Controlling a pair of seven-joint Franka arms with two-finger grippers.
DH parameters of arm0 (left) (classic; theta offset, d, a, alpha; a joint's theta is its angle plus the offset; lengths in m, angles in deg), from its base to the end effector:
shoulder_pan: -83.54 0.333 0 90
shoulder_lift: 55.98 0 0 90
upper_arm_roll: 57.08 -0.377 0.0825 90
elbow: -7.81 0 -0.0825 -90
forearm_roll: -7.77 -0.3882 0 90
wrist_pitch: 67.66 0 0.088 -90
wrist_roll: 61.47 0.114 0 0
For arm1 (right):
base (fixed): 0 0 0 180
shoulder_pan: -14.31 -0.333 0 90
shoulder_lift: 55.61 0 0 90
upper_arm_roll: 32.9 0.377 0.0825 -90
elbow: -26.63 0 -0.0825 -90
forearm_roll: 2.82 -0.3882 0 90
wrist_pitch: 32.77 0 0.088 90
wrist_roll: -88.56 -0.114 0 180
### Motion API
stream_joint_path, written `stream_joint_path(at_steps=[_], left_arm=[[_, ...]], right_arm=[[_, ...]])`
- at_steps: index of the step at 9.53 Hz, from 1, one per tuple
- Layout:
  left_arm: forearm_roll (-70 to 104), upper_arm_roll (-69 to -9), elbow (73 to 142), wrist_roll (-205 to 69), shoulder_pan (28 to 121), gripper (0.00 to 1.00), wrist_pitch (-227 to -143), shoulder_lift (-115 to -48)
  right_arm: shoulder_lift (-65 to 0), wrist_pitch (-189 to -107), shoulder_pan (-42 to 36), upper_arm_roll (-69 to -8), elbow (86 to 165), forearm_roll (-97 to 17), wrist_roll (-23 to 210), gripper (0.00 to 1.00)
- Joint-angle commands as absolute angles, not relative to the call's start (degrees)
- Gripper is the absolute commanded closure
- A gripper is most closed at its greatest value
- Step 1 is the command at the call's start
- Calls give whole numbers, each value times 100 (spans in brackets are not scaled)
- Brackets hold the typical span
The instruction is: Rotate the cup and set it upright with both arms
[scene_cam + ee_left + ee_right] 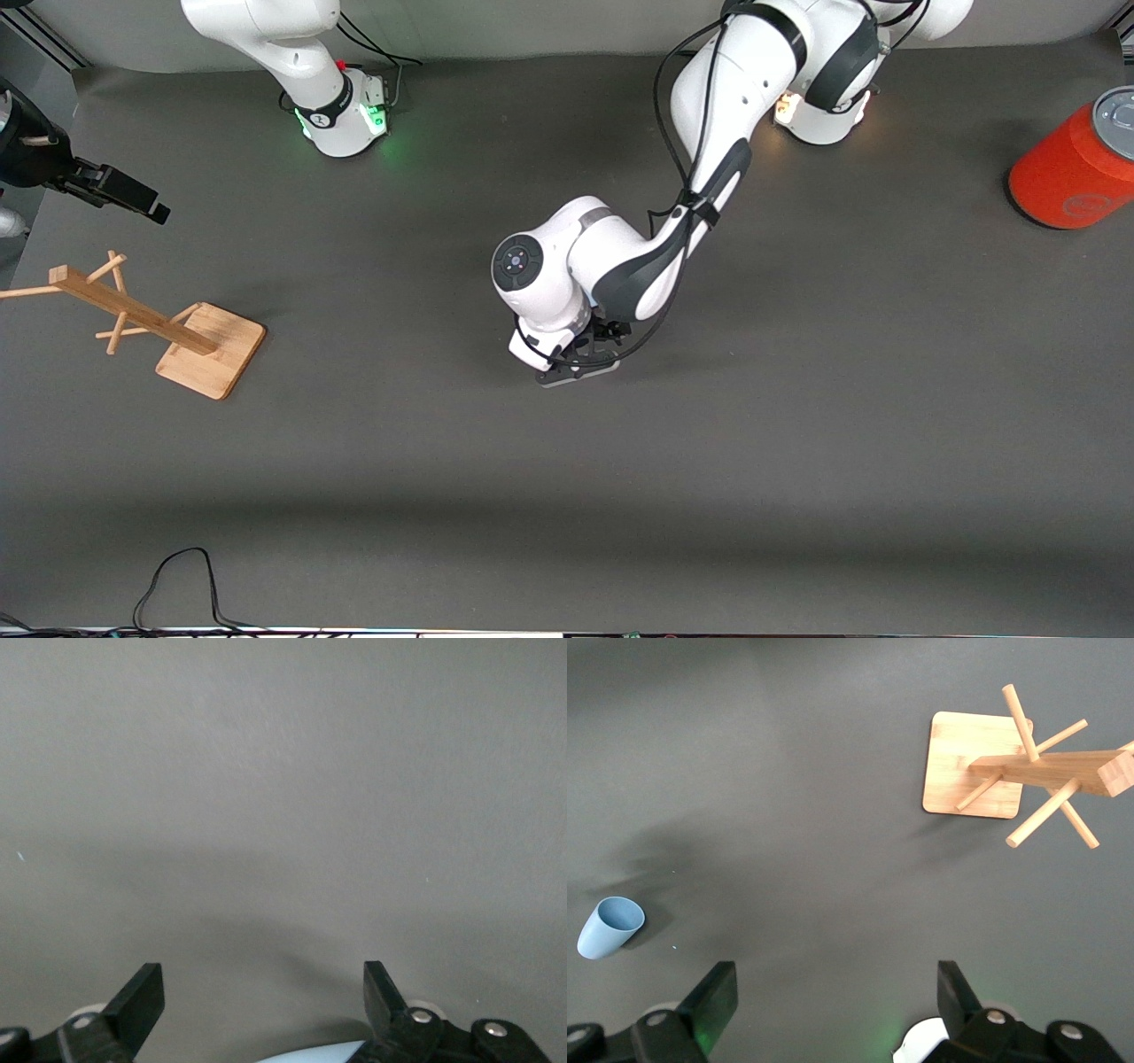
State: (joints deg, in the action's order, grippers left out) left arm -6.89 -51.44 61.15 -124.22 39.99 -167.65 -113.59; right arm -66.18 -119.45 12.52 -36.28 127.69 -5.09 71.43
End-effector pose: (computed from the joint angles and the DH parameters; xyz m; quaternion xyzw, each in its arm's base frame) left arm 0.5786 -0.5822 0.2778 -0.9871 -0.1021 -0.0135 0.1225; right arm 0.4810 -0.0119 0.6783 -0.9860 0.1613 0.0365 0.0204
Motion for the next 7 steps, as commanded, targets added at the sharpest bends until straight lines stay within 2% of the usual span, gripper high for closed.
stream_joint_path(at_steps=[1, 7], left_arm=[[-717, -5164, 5826, -12668, 3767, 0, -16637, -11566], [-726, -4750, 5861, -12943, 3661, 1, -16479, -11680]], right_arm=[[-6712, -11917, 1220, -3668, 12797, -590, 7282, 0], [-6852, -11715, 1212, -3668, 12806, -590, 7282, 0]])
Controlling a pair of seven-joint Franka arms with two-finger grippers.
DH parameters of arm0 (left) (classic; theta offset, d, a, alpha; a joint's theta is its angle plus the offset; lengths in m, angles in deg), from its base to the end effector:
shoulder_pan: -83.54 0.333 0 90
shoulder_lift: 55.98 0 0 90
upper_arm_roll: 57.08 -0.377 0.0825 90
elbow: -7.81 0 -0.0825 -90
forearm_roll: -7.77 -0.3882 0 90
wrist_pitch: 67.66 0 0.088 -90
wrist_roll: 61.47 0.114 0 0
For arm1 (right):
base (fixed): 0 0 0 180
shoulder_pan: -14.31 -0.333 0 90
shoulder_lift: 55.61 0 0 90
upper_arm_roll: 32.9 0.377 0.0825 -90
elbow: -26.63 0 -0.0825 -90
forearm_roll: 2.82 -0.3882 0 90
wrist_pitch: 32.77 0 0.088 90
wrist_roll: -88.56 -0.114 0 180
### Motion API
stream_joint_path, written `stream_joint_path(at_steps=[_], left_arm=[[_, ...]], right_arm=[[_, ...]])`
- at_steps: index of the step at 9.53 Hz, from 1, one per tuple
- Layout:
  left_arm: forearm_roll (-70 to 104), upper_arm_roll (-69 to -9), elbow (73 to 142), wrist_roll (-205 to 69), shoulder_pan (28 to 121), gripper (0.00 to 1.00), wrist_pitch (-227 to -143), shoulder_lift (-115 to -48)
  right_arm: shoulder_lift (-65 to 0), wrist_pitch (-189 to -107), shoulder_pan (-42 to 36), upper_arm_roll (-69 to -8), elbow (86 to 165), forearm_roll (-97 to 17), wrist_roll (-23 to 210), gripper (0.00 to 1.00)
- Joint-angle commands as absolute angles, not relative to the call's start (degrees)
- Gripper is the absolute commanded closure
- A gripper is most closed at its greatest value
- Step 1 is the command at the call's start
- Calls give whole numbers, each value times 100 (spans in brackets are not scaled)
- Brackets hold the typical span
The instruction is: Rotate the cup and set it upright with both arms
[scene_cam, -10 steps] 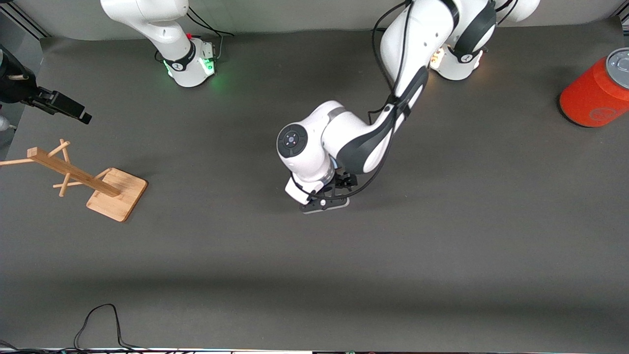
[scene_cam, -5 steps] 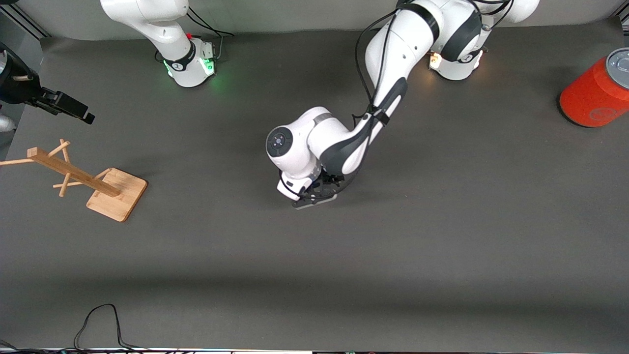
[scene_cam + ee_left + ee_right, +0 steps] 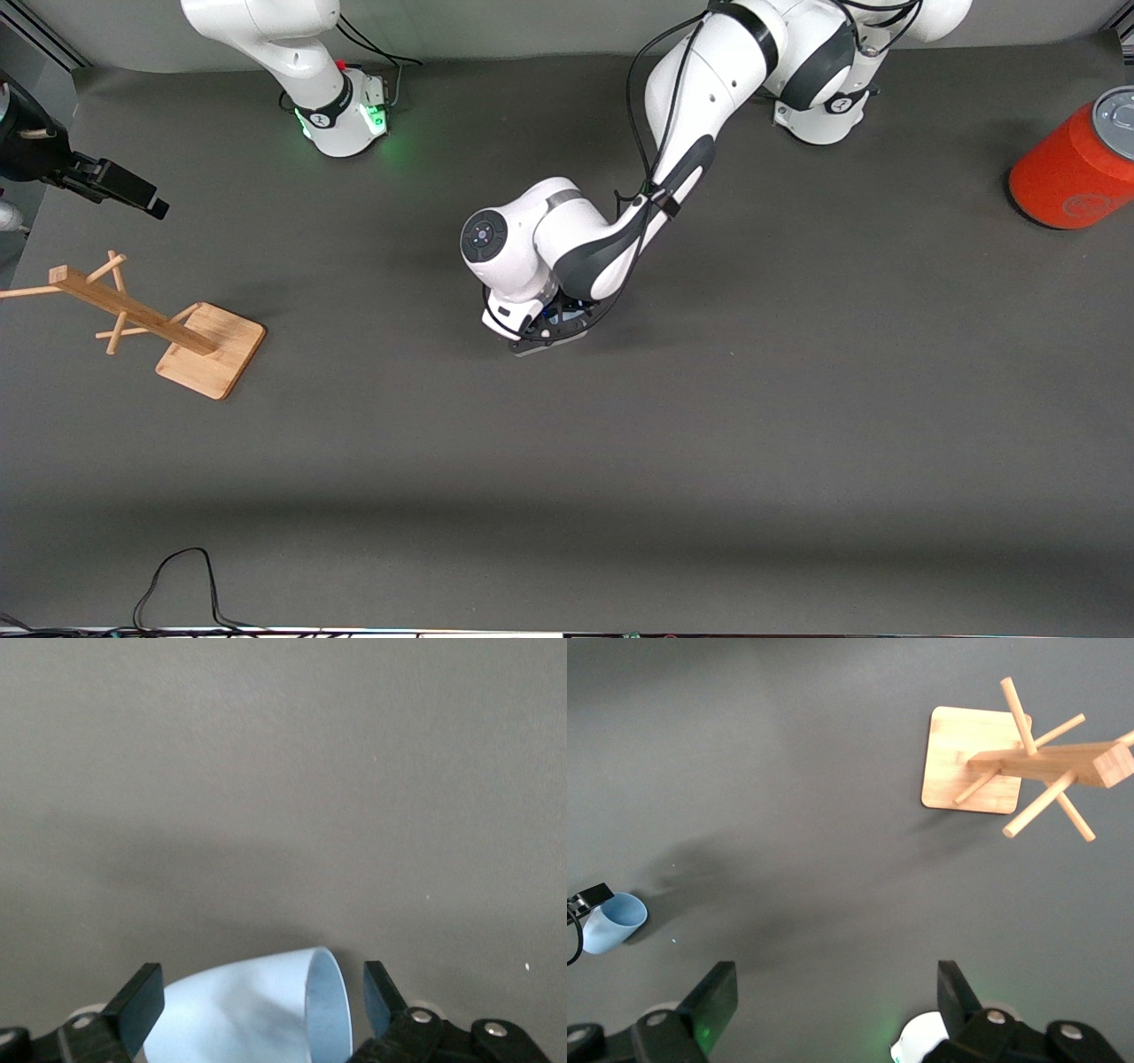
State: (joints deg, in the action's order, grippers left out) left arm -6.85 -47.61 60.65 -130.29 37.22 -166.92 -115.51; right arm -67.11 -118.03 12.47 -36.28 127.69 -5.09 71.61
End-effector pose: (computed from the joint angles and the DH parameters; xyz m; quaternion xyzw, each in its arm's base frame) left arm 0.5244 -0.6288 0.2557 -0.9866 -0.1108 0.0086 0.1192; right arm 0.4724 -0.0115 0.6840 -0.9863 0.1588 0.0408 0.0204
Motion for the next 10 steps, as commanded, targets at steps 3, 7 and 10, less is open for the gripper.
stream_joint_path(at_steps=[3, 7, 10], left_arm=[[-743, -4776, 5905, -12170, 3530, 32, -15988, -11680], [-726, -4759, 5905, -11763, 3538, 100, -15793, -11672], [-717, -4750, 5896, -11755, 3573, 100, -15810, -11628]], right_arm=[[-6879, -11653, 1203, -3694, 12849, -746, 7282, 0], [-6906, -11697, 1203, -3677, 12823, -809, 7265, 0], [-6932, -11723, 1089, -3650, 12788, -809, 7203, 0]])
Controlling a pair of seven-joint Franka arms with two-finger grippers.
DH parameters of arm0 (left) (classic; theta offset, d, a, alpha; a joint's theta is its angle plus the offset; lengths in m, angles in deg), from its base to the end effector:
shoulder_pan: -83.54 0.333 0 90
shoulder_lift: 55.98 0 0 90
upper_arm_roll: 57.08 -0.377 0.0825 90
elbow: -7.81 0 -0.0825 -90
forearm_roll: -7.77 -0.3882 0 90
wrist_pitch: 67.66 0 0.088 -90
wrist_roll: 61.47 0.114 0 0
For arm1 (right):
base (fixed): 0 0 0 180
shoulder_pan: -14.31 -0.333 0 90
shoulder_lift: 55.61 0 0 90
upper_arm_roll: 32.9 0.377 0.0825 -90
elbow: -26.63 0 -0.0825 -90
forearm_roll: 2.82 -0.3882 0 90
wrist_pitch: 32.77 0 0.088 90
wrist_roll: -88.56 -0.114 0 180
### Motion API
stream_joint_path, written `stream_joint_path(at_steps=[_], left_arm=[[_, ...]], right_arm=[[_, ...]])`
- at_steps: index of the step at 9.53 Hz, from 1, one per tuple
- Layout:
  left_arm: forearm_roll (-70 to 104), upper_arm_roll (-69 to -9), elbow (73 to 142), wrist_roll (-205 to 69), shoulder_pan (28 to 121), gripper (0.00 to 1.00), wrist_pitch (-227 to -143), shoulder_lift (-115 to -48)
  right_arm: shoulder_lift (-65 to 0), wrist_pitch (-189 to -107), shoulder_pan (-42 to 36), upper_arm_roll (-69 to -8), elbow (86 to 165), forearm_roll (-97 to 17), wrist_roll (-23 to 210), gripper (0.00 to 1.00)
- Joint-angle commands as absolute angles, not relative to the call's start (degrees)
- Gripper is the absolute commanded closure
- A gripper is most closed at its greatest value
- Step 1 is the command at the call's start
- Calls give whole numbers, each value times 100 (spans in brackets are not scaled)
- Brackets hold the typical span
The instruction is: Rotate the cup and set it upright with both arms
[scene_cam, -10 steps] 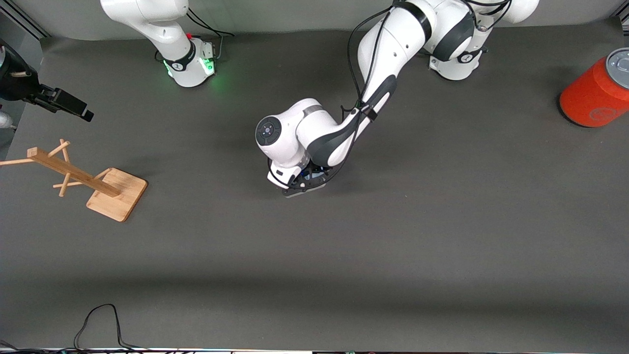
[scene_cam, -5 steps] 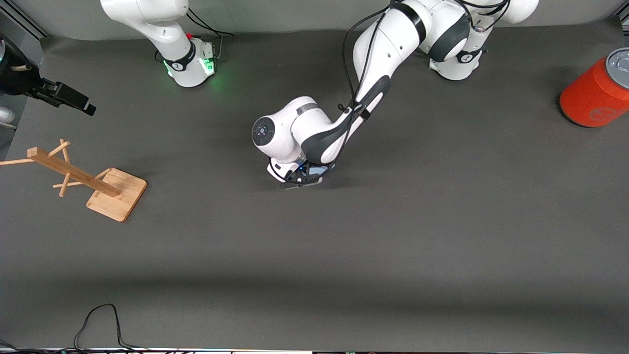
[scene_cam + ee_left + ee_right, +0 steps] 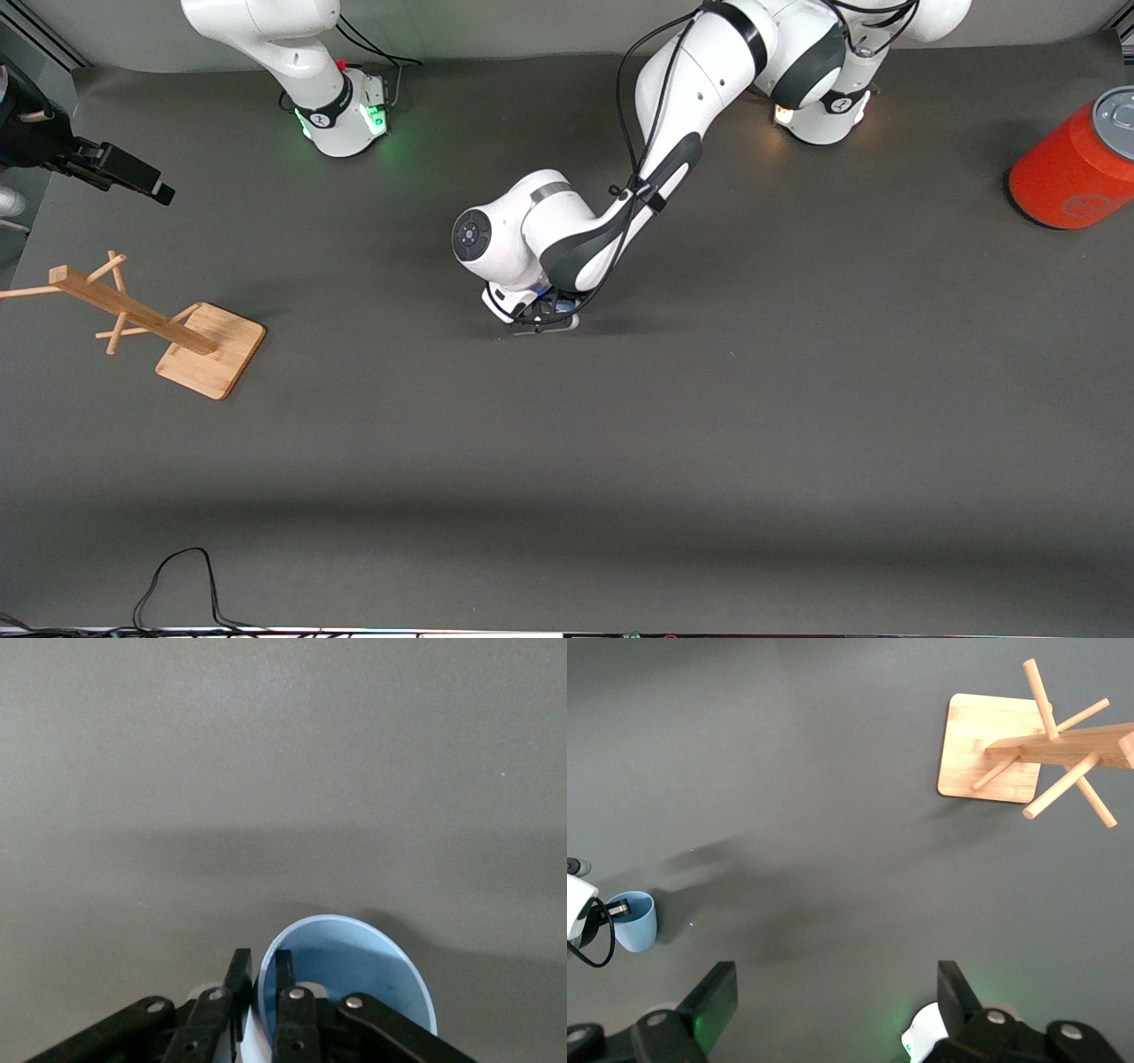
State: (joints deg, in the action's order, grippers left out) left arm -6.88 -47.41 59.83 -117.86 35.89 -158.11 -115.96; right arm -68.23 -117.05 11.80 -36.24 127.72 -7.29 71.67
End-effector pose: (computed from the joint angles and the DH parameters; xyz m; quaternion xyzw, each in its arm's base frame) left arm 0.5001 -0.6252 0.2480 -0.9822 0.0045 0.0610 0.1778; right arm 0.4636 -0.0011 0.6919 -0.9869 0.1504 0.0427 0.0397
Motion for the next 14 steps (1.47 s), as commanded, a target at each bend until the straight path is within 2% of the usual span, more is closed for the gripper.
stream_joint_path(at_steps=[1, 7, 9, 10, 11, 13, 14], left_arm=[[-717, -4741, 5870, -11763, 3573, 100, -15810, -11602], [-795, -4846, 5808, -11790, 4011, 100, -16248, -10935], [-813, -4899, 5887, -11798, 4170, 100, -16853, -10461], [-796, -4891, 6201, -11799, 4284, 100, -17152, -10163], [-796, -4891, 6926, -11807, 4302, 100, -17642, -9673], [-831, -4908, 9470, -12026, 4434, 100, -19685, -8443], [-892, -4952, 10056, -12088, 4417, 100, -20261, -8272]], right_arm=[[-6941, -11741, 1088, -3650, 12779, -809, 7203, 0], [-6897, -11916, 948, -3633, 12841, -801, 7142, 0], [-6835, -11995, 808, -3633, 12832, -740, 7151, 0], [-6826, -12048, 790, -3624, 12867, -730, 7116, 0], [-6644, -12371, 755, -3624, 12867, -774, 7081, 0], [-6607, -12383, 675, -3694, 12911, -739, 7115, 0], [-6581, -12426, 658, -3694, 12911, -739, 7124, 0]])
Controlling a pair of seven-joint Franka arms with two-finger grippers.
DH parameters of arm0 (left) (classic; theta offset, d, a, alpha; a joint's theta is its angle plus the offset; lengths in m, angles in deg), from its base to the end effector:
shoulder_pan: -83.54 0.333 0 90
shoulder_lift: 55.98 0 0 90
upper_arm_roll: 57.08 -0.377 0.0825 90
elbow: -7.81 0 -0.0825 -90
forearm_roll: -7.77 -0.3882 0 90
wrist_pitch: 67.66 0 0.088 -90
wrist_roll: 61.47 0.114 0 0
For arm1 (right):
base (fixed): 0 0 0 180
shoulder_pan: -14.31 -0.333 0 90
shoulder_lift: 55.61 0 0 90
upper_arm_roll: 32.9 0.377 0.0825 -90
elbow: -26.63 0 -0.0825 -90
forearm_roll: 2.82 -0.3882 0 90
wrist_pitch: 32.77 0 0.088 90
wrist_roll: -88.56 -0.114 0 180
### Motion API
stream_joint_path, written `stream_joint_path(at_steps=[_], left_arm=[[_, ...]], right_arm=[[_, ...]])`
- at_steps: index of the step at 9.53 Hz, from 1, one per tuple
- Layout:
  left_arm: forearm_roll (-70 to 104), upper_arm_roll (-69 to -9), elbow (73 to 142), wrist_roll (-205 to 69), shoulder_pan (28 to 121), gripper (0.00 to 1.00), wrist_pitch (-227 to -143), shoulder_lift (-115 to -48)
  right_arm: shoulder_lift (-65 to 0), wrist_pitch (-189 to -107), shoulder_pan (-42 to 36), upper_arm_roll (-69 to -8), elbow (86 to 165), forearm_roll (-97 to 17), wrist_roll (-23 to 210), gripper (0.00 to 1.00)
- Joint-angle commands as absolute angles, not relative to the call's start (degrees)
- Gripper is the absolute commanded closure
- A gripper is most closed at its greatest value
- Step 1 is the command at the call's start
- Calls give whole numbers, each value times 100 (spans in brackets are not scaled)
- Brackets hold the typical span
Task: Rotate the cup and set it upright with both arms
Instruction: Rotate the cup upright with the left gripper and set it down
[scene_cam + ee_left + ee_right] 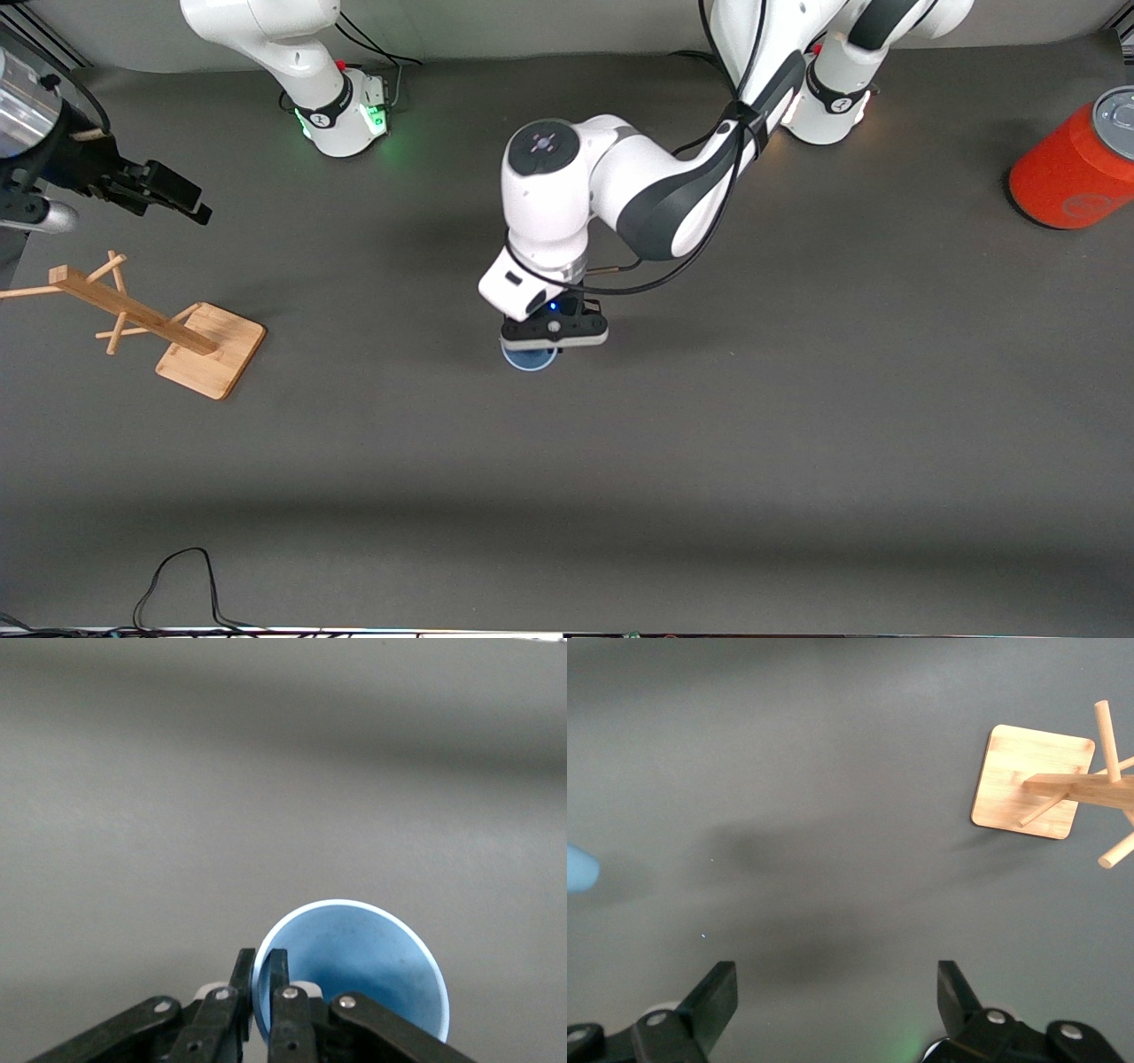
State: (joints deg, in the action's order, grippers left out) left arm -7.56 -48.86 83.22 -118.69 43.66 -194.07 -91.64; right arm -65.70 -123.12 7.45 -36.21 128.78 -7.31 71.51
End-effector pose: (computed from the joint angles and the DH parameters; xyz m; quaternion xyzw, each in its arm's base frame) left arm 0.5601 -0.5627 0.4459 0.9870 0.0335 0.1445 0.0611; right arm 0.4894 0.0363 0.6708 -0.9919 0.1177 0.0227 0.0408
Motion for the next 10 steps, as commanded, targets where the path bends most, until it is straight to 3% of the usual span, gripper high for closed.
stream_joint_path(at_steps=[1, 4, 10], left_arm=[[-1432, -5004, 10349, -12393, 4330, 100, -20519, -8262], [-3279, -4987, 11054, -13887, 4276, 100, -21398, -8384], [-6339, -4987, 11073, -16646, 4057, 100, -21401, -9025]], right_arm=[[-6493, -12549, 640, -3642, 12911, -739, 7089, 0], [-6484, -12646, 640, -3641, 12911, -748, 7072, 0], [-6615, -12839, 632, -3641, 13025, -730, 7080, 0]])
